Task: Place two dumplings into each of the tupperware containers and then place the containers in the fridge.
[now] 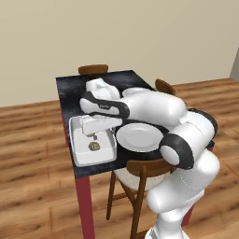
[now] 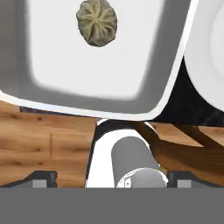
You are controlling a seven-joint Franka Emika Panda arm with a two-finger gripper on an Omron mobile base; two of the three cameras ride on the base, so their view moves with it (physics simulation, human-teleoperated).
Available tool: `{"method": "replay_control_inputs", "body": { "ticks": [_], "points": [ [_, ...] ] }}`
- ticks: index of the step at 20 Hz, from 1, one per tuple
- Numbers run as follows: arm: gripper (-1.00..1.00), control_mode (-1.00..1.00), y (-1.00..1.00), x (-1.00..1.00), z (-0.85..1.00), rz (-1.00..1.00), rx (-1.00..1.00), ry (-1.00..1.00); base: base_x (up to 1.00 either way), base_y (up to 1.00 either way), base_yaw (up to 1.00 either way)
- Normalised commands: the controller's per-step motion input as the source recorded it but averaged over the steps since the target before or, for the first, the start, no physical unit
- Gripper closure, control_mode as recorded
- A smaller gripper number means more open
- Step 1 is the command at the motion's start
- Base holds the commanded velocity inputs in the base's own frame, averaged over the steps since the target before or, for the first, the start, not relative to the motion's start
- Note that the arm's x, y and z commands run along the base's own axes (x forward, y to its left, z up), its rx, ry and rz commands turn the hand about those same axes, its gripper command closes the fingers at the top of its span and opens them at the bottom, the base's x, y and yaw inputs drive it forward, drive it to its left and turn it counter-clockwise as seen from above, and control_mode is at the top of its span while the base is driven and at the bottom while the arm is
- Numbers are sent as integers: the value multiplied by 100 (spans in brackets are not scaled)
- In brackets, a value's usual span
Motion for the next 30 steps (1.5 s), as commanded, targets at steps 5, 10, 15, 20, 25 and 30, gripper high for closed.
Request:
{"method": "replay_control_inputs", "body": {
  "ticks": [5, 10, 15, 20, 25, 30],
  "points": [
    [-100, -100, -2, -29, 0, 52, 0, 1, 0, 0, 0],
    [-100, -100, 0, -9, 0, 73, 7, 1, 0, 0, 0],
    [-100, -100, 4, -15, 6, 63, 12, 14, 0, 0, 0],
    [-100, -100, 18, -4, -3, 36, 6, 29, 0, 0, 0],
    [-100, -100, 6, 8, -30, 2, 0, -10, 0, 0, 0],
    [-100, -100, 10, 18, -19, 7, 0, -28, 0, 0, 0]
  ]
}}
